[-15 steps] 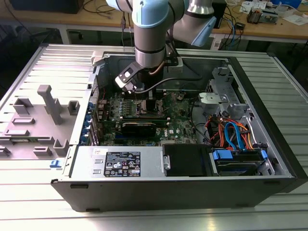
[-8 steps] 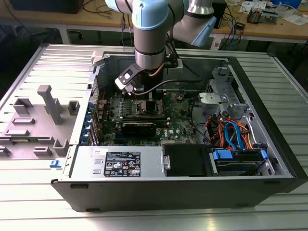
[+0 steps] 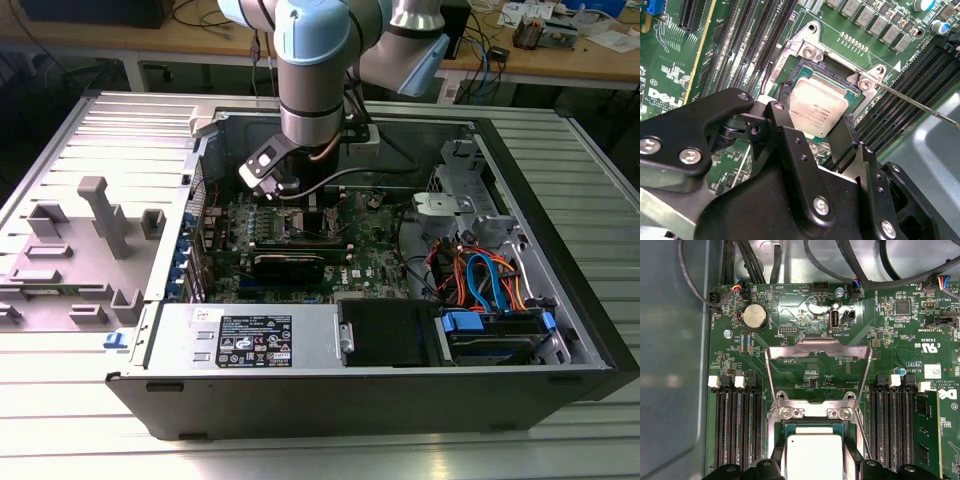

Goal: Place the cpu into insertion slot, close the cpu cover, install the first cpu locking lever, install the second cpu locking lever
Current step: 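Place the cpu into insertion slot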

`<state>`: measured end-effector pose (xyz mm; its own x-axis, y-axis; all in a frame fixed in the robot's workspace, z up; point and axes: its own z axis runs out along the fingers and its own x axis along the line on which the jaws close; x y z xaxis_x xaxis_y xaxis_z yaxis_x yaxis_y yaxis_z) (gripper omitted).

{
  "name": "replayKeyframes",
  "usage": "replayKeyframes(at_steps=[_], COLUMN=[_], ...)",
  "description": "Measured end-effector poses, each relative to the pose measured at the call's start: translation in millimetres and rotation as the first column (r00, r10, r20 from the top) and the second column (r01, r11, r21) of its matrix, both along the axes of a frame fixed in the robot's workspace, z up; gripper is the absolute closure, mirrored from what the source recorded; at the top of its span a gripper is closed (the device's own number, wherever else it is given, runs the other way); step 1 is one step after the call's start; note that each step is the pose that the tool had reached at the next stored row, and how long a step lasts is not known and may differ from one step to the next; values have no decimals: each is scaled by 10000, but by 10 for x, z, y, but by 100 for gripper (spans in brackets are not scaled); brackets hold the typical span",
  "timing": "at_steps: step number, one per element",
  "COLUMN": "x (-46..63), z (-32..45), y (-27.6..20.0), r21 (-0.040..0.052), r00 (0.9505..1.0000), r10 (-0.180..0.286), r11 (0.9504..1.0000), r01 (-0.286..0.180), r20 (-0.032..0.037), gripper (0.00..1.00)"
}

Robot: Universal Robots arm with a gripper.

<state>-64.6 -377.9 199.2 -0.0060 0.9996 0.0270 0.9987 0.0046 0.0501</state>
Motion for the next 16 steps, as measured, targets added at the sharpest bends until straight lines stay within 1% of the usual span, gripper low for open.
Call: replayKeyframes(at_steps=[3, 16], x=[1, -10], z=[0, -18], y=[0, -4], r21=[0, -3], r00=[9998, 9999], r10=[-180, -132], r11=[9998, 9999], r01=[180, 132], r20=[0, -9], gripper=[46, 46])
